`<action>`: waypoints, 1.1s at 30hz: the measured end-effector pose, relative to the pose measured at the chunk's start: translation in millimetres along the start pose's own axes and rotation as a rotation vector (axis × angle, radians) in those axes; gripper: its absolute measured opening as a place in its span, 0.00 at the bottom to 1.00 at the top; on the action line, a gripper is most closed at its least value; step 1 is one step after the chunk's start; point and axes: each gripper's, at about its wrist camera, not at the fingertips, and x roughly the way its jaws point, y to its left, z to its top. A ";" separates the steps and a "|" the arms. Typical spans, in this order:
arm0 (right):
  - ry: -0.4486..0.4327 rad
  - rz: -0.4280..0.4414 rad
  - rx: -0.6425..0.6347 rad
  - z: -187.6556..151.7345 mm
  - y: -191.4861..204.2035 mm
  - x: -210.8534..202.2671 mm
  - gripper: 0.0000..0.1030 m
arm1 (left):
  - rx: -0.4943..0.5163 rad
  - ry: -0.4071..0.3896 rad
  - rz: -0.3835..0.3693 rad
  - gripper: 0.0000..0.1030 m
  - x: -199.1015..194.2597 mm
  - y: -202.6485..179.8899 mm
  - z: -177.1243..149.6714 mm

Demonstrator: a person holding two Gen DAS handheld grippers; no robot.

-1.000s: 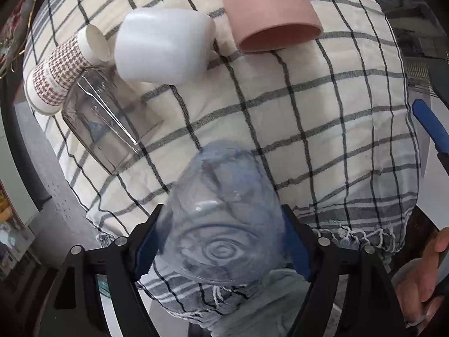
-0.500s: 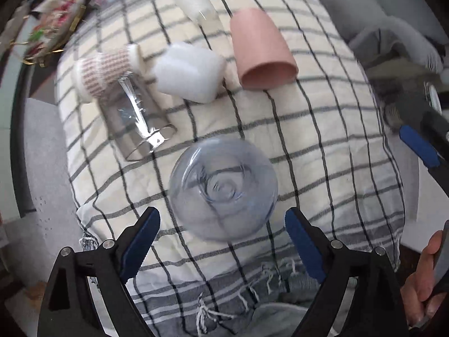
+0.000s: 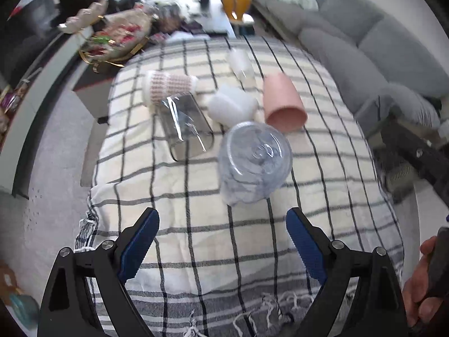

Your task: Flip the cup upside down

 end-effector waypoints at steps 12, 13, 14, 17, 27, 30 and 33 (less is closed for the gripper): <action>-0.204 -0.091 -0.106 -16.3 21.8 -31.5 0.95 | -0.067 -0.440 0.157 1.00 -62.7 13.3 -22.6; -0.212 -0.096 -0.113 -17.1 23.9 -33.2 0.95 | -0.074 -0.458 0.158 1.00 -65.5 14.6 -23.7; -0.219 -0.101 -0.118 -17.2 25.3 -34.8 0.95 | -0.085 -0.478 0.160 1.00 -68.0 16.2 -24.5; -0.253 -0.123 -0.133 -18.9 30.3 -41.2 0.95 | -0.115 -0.497 0.162 1.00 -69.2 21.5 -26.0; -0.310 -0.136 -0.160 -20.4 38.2 -55.4 0.99 | -0.165 -0.532 0.163 1.00 -74.3 31.1 -35.0; -0.311 -0.134 -0.160 -20.1 38.6 -56.2 0.99 | -0.161 -0.545 0.166 1.00 -77.8 29.7 -36.4; -0.311 -0.134 -0.161 -20.2 38.5 -56.0 0.99 | -0.160 -0.552 0.171 1.00 -79.5 28.6 -36.8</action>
